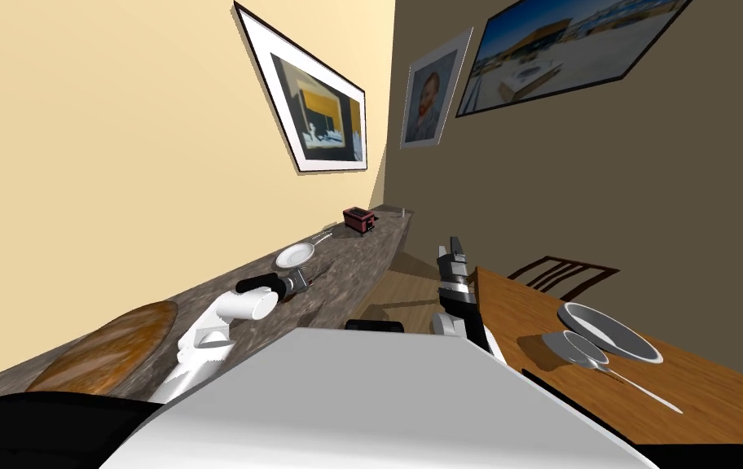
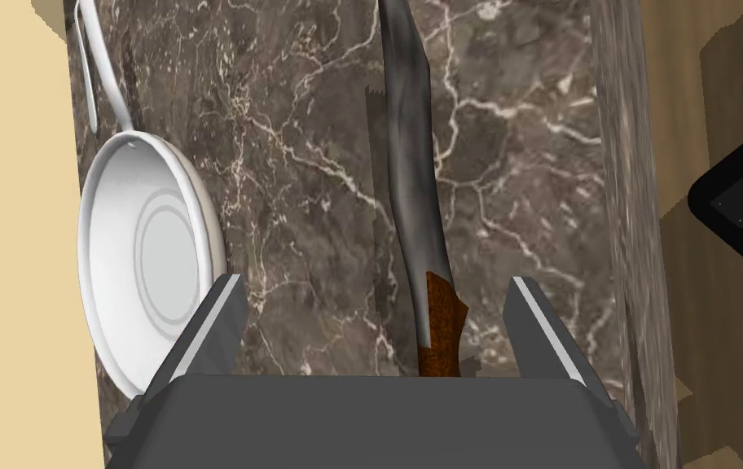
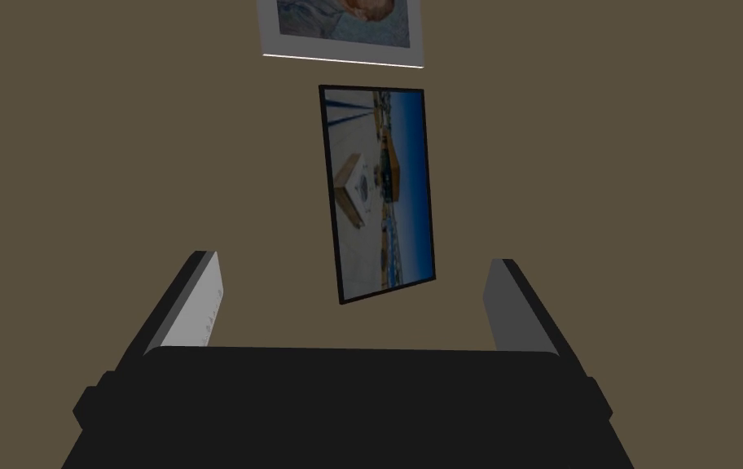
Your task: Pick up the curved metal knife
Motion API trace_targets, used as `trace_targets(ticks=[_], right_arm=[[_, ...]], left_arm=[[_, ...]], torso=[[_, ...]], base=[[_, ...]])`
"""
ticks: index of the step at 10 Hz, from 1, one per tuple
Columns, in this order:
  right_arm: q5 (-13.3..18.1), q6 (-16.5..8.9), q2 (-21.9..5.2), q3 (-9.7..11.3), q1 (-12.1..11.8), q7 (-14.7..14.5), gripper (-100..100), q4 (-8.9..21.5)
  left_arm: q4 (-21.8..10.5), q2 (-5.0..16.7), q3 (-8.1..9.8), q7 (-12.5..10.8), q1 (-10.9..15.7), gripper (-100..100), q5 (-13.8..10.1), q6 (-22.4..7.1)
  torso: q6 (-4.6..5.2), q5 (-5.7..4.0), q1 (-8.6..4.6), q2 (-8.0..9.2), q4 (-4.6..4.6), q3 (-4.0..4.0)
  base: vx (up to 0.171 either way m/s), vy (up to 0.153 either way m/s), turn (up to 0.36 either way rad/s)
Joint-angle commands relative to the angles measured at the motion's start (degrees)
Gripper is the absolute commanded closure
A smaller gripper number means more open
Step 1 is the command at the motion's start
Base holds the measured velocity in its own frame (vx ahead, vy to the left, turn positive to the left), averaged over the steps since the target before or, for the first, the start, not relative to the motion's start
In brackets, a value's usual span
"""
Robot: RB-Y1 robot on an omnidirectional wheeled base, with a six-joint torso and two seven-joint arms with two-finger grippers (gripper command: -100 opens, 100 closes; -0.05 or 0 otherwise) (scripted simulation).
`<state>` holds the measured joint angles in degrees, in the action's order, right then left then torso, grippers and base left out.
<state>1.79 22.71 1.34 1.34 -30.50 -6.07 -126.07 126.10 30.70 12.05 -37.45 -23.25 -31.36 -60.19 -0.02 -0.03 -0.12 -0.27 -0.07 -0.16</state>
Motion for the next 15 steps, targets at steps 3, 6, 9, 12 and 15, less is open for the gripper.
trace_targets(ticks=[3,6,9,12,15], right_arm=[[0.0,0.0,0.0,0.0,0.0,0.0,0,0.0],[0.0,0.0,0.0,0.0,0.0,0.0,0,0.0],[0.0,0.0,0.0,0.0,0.0,0.0,0,0.0],[0.0,0.0,0.0,0.0,0.0,0.0,0,0.0],[0.0,0.0,0.0,0.0,0.0,0.0,0,0.0]], left_arm=[[-1.2,1.1,1.36,-1.6,0.6,-100,-2.1,-6.0],[-2.3,2.0,2.28,-2.5,1.1,-100,-3.5,-10.0],[-4.3,3.8,4.02,-4.3,2.2,-100,-6.1,-14.9],[-5.2,4.7,4.81,-5.1,2.6,-100,-7.3,-19.4],[-6.9,6.5,6.17,-6.5,3.4,-100,-9.5,-24.2]], torso=[[0.00,-0.01,-0.07,0.01,0.00,0.00],[0.00,0.01,0.07,0.09,0.02,0.05],[0.01,-0.01,-0.03,0.04,0.00,0.01],[-0.01,-0.01,0.00,0.03,0.00,0.01],[0.02,0.00,0.01,0.07,0.00,0.02]], base=[[0.074,-0.047,0.043],[0.055,-0.022,0.030],[0.074,-0.050,0.048],[0.070,-0.038,0.038],[0.064,-0.036,0.040]])
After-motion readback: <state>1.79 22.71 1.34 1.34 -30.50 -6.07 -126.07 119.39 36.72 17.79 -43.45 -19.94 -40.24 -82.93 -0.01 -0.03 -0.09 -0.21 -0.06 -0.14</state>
